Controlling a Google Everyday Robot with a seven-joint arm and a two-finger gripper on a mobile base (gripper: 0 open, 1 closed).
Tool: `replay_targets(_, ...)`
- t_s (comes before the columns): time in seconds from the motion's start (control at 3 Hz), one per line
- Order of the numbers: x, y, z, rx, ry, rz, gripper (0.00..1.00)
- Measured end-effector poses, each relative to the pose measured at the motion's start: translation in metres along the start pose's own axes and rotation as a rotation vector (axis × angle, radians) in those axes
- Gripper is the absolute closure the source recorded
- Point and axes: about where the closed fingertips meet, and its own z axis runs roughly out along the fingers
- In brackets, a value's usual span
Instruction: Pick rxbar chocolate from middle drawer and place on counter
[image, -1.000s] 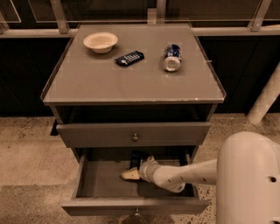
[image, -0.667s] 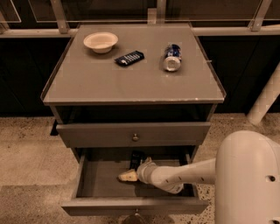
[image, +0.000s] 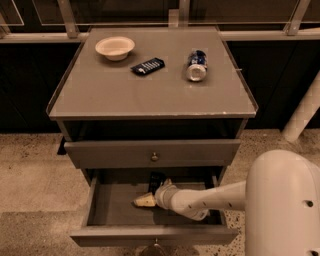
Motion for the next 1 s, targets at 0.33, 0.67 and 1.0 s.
replay_targets(0.33, -0.0077, 0.0059, 0.0081, -0.012, -0.015, -0.015, 0.0)
replay_targets(0.67, -0.0136, 0.0065, 0.014, 0.004, -0.027, -0.038, 0.0)
replay_targets(1.0, -0.0092, 0.0007, 0.0169, 0.04, -0.018, -0.052, 0.0)
